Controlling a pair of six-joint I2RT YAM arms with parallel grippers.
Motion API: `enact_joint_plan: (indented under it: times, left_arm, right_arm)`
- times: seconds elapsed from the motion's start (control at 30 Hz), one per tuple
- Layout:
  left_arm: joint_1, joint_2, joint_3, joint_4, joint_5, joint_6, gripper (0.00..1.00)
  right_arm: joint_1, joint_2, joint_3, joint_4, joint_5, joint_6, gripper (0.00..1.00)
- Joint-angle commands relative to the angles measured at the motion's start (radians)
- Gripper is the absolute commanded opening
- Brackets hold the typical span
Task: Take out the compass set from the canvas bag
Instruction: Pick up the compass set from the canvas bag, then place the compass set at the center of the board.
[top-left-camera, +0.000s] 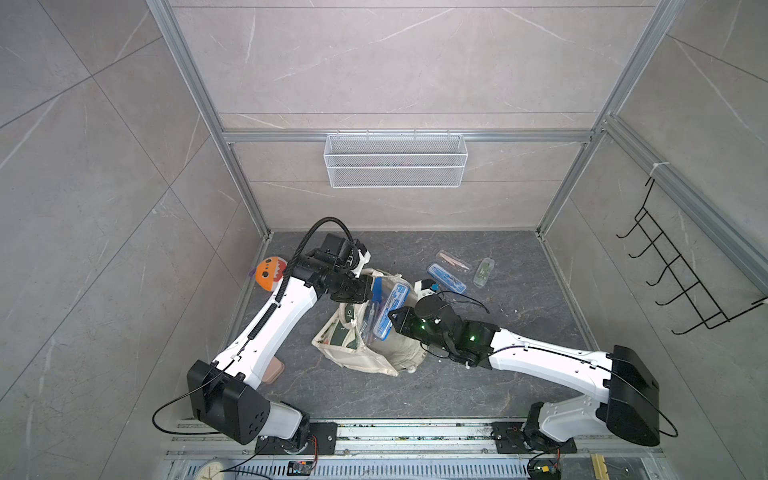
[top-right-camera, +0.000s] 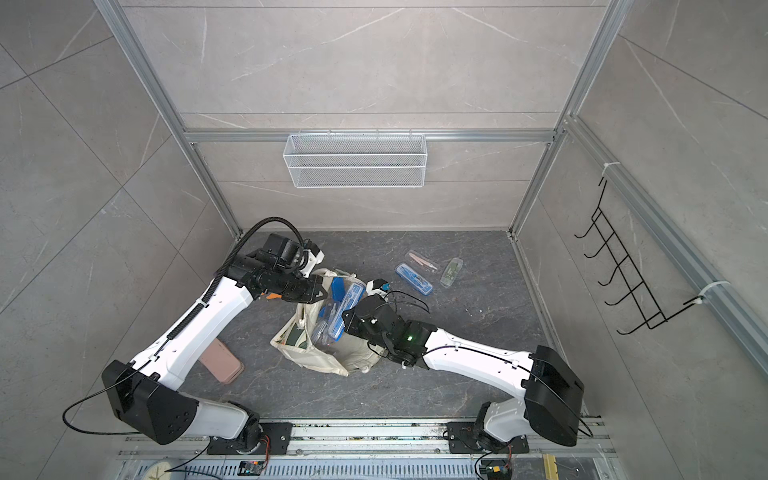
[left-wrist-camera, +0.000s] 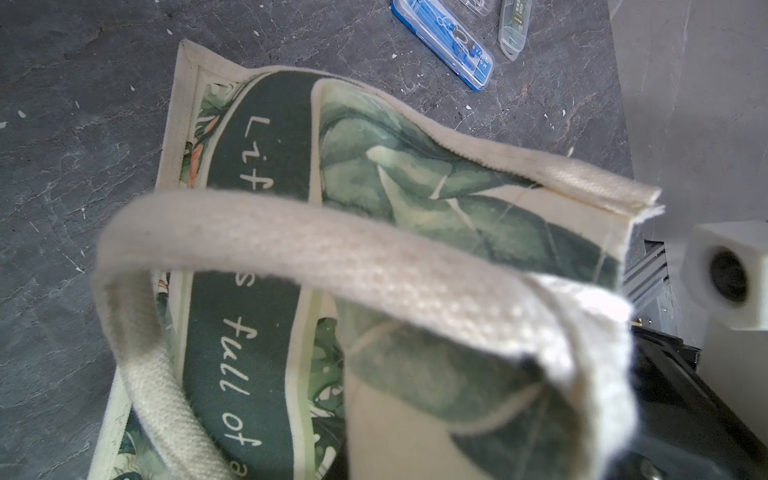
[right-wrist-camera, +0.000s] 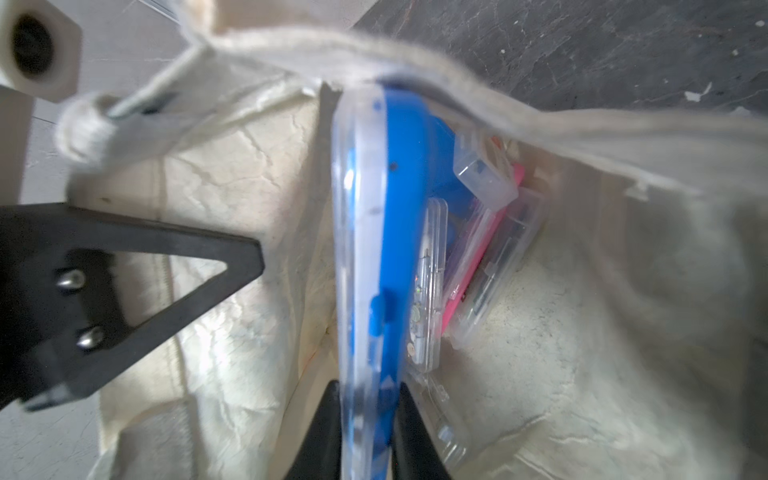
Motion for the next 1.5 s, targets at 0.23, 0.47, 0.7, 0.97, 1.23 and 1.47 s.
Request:
enact_joint_plan:
  times: [0.23,0.47,0.7,0.97,1.23,1.47]
  left_arm:
    - [-0.002,-0.009,0.052,0.02,0.031,0.025,0.0]
    - [-0.002,-0.012,0.057,0.017,0.036,0.028,0.0]
    - [-0.002,-0.015,0.061,0.015,0.041,0.028,0.0]
    - [-0.002,-0.019,0.06,0.014,0.051,0.028,0.0]
    - [-0.002,-0.015,0.05,0.028,0.062,0.027,0.0]
    - [-0.002,-0.01,0.06,0.025,0.074,0.031,0.0]
  right_arm:
    - [-0.09,-0.227,0.002,-0.207,0.038,-0.119,0.09]
    - [-0.245,-0.372,0.029,-0.358,0.042,-0.201,0.11]
    - [-0.454,-0.391,0.039,-0.435,-0.046,-0.278,0.12]
    - [-0.778,-0.153,0.023,-0.346,-0.394,-0.328,0.09]
    - [-1.049,0.175,0.108,-0.309,-0.619,-0.443,0.09]
    - [-1.152,0.398,0.289,-0.442,-0.619,-0.615,0.09]
